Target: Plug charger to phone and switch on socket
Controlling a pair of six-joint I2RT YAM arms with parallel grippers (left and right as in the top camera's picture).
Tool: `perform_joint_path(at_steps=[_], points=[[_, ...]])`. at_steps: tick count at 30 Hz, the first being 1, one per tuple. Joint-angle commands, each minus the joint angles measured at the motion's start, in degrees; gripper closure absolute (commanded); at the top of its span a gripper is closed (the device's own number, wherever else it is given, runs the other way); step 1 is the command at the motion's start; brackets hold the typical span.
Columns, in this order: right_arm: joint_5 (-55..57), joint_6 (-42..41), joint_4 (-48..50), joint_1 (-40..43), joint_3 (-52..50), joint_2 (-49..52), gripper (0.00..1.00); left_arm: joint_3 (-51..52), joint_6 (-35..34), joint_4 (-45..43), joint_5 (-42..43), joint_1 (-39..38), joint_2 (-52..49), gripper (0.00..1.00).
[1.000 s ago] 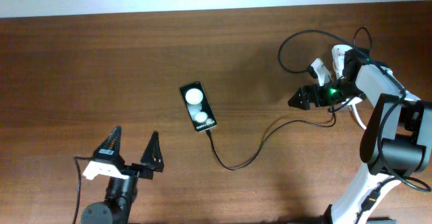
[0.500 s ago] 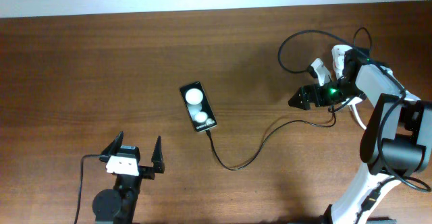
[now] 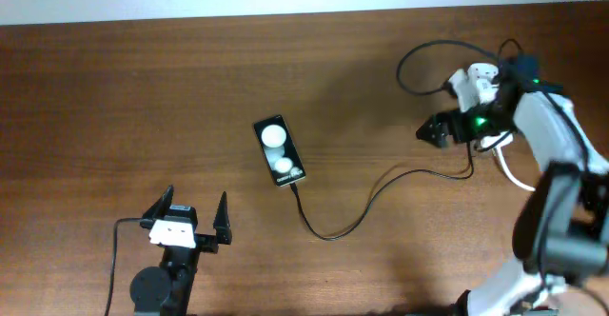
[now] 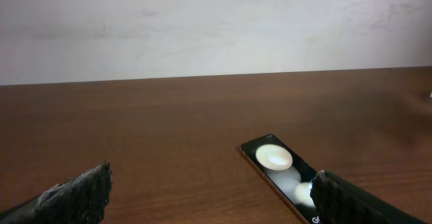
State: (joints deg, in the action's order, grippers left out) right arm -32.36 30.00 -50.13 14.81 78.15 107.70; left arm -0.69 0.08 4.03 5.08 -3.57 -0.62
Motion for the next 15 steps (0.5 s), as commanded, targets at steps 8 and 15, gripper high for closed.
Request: perform_joint_path(at_steps=[8, 15], points=[[0.3, 0.2, 0.0, 0.2, 0.3, -50.4, 0.01, 0.2, 1.1, 0.3, -0.4, 0.4, 0.3, 0.01], [13.9, 0.0, 2.6, -9.1, -11.5, -65.0, 0.01, 0.2, 1.1, 0.3, -0.4, 0.4, 0.3, 0.01]])
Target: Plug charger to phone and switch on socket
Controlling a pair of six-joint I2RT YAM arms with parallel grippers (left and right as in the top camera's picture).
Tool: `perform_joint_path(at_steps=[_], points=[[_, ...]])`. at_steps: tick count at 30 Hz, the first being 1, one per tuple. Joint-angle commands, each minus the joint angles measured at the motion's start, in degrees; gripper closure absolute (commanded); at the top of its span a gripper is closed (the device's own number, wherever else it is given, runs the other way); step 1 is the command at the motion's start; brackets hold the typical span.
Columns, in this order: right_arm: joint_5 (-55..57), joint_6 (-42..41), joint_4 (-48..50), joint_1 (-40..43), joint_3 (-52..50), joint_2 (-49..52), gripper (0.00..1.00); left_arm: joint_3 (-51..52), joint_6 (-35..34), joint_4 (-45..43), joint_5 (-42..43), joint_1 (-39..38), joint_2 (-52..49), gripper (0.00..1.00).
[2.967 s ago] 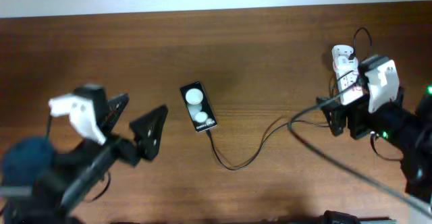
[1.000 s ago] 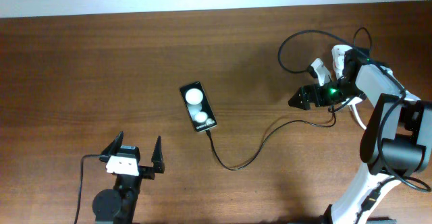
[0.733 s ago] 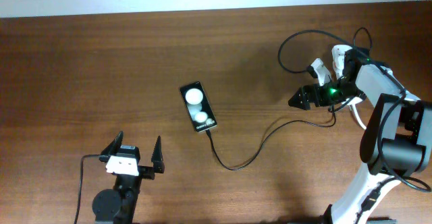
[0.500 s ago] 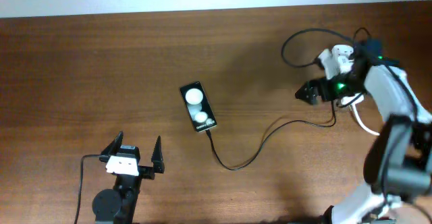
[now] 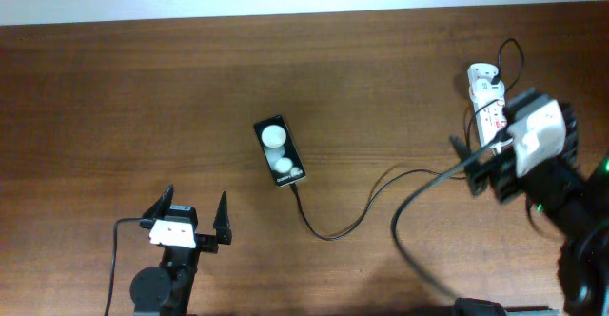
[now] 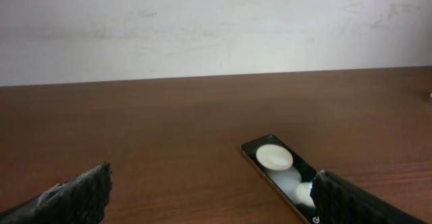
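Note:
The black phone [image 5: 280, 151] lies face up at mid-table with a lit screen, and it also shows in the left wrist view as the phone [image 6: 280, 170]. A thin black charger cable [image 5: 328, 233] meets its lower end and curves right to the white socket strip [image 5: 484, 95] at the far right. My left gripper [image 5: 193, 211] stands open near the front edge, empty; in its own view the left gripper [image 6: 212, 200] sits just short of the phone. My right gripper [image 5: 471, 164] hangs just below the strip, its jaws unclear under the white wrist.
A thick black cable [image 5: 409, 235] from the right arm loops over the table's front right. The white wall [image 6: 216, 28] runs along the table's far edge. Bare wood [image 5: 143, 97] spreads to the left of the phone.
My right arm has moved from left of the socket strip to a spot just below it, nearer the front right. The strip now shows fully. Phone, charger cable and left gripper are unchanged.

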State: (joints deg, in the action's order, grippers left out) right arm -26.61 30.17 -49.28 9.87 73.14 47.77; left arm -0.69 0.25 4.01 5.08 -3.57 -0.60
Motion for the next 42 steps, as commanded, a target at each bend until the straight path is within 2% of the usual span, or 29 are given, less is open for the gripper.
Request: perform_joint_path(at_steps=[1, 3, 5, 7, 12, 16, 20, 34, 35, 37, 38, 40, 42], points=[[11.1, -0.2, 5.3, -6.5, -14.0, -10.1, 0.01, 0.2, 0.9, 0.3, -0.4, 0.4, 0.3, 0.01], [11.7, -3.1, 10.8, -6.9, -23.9, -16.2, 0.01, 0.2, 0.9, 0.3, -0.4, 0.4, 0.3, 0.01], [16.5, -17.8, 19.8, -6.9, -38.0, -24.9, 0.01, 0.2, 0.9, 0.3, -0.4, 0.4, 0.3, 0.01], [20.0, -28.3, 21.7, -6.9, -47.2, -32.2, 0.01, 0.2, 0.9, 0.3, -0.4, 0.4, 0.3, 0.01], [19.7, -35.2, 25.3, -6.9, -61.2, -46.9, 0.01, 0.2, 0.9, 0.3, -0.4, 0.4, 0.3, 0.01], [19.8, -41.7, 35.3, -6.9, -68.1, -47.6, 0.01, 0.2, 0.9, 0.3, -0.4, 0.4, 0.3, 0.01], [19.8, -41.6, 45.4, -6.9, -72.8, -47.6, 0.01, 0.2, 0.9, 0.3, -0.4, 0.4, 0.3, 0.01], [21.7, -41.0, 45.6, -6.9, -72.8, -47.6, 0.01, 0.2, 0.9, 0.3, -0.4, 0.4, 0.3, 0.01], [26.9, -41.0, 48.7, -6.9, -72.8, -47.6, 0.01, 0.2, 0.9, 0.3, -0.4, 0.4, 0.3, 0.01], [27.3, -41.0, 55.0, -6.9, -72.8, -47.6, 0.01, 0.2, 0.9, 0.3, -0.4, 0.4, 0.3, 0.01], [28.3, -41.0, 54.4, -6.9, -72.8, -47.6, 0.01, 0.2, 0.9, 0.3, -0.4, 0.4, 0.3, 0.01], [28.4, -41.0, 46.6, -6.9, -72.8, -47.6, 0.01, 0.2, 0.9, 0.3, -0.4, 0.4, 0.3, 0.01], [28.4, -41.0, 44.8, -6.9, -72.8, -47.6, 0.01, 0.2, 0.9, 0.3, -0.4, 0.4, 0.3, 0.01]])
